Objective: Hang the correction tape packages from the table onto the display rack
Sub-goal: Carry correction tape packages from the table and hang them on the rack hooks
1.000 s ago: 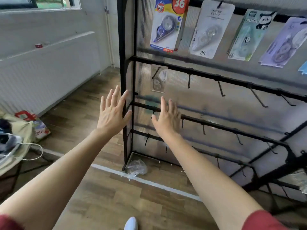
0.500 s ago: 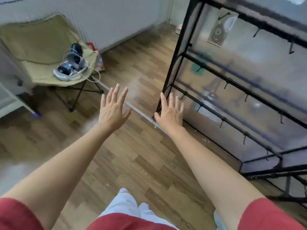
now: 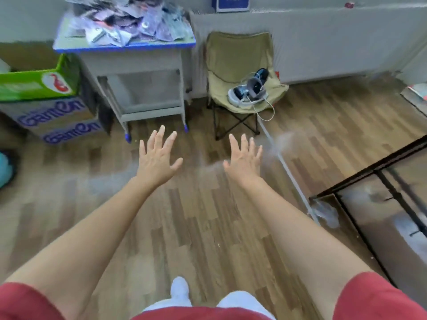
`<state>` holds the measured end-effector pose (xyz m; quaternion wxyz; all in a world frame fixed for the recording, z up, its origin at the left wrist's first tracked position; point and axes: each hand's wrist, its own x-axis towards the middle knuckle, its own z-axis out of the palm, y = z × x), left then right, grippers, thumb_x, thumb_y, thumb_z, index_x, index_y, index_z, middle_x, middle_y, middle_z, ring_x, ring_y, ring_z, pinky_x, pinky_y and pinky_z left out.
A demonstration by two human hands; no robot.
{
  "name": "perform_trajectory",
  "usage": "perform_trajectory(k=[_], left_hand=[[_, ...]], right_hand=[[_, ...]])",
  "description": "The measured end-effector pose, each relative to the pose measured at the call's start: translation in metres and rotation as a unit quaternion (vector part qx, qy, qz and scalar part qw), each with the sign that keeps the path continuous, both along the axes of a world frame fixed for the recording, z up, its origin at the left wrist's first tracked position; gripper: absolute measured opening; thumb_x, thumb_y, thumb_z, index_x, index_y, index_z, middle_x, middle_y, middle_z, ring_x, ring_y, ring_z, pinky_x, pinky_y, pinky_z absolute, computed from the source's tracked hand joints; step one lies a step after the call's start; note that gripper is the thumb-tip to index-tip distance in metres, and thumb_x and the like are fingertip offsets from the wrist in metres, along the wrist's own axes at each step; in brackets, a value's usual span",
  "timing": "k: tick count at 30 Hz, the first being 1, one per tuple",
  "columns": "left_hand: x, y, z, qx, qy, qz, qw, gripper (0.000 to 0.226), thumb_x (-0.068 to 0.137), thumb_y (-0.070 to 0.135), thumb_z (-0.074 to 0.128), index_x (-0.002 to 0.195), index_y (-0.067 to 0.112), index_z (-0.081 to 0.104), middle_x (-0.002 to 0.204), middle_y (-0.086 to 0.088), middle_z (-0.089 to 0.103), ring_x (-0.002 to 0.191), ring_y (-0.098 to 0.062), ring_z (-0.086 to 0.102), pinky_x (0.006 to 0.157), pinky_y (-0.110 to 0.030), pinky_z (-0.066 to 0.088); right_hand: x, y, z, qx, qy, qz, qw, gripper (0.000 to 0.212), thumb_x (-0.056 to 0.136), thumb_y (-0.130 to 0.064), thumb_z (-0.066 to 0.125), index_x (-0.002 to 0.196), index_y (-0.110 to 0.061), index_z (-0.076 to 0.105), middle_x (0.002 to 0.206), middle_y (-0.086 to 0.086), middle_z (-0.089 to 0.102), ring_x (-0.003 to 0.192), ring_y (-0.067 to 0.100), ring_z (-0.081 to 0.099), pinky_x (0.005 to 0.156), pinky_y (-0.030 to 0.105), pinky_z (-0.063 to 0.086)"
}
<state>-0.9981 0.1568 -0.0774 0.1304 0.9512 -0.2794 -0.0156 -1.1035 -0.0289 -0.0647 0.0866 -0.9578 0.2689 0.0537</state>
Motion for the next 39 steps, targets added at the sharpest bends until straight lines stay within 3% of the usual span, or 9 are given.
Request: perform_trajectory(k=[10,28,39], left_hand=[[0.137,0.109,0.011,-0.005,-0.020,0.117,0.993,0.072,0.090,0.039,0.054,0.150,0.024,0.018,0.159,-0.006,0.005,0.146,-0.025,0.003,0.116,-0.050,0.005],[0.448,0.074,0.032,-0.030,-0.011,0.179,0.983,0.072,0.092,0.038,0.052,0.151,0.026,0.012,0.160,-0.004,0.001,0.146,-0.024,0.000,0.116,-0.046,0.002],[0.669,0.052,0.005,-0.002,0.040,0.153,0.987,0.074,0.093,0.044,0.050,0.152,0.026,0.008,0.159,-0.004,-0.001,0.146,-0.025,0.001,0.117,-0.048,0.009]], right_hand=[[0.176,0.090,0.006,-0.020,-0.038,0.109,0.993,0.073,0.094,-0.034,0.046,0.152,-0.023,0.004,0.159,0.014,0.006,0.146,0.033,0.002,0.115,0.052,0.003],[0.520,0.047,0.023,-0.010,-0.068,0.165,0.984,0.074,0.094,-0.036,0.048,0.152,-0.022,0.004,0.158,0.014,0.010,0.145,0.032,0.008,0.115,0.049,0.008],[0.725,0.034,-0.011,0.024,-0.030,0.116,0.992,0.081,0.092,-0.045,0.053,0.152,-0.020,0.004,0.158,0.013,0.008,0.145,0.032,0.011,0.114,0.049,0.014]])
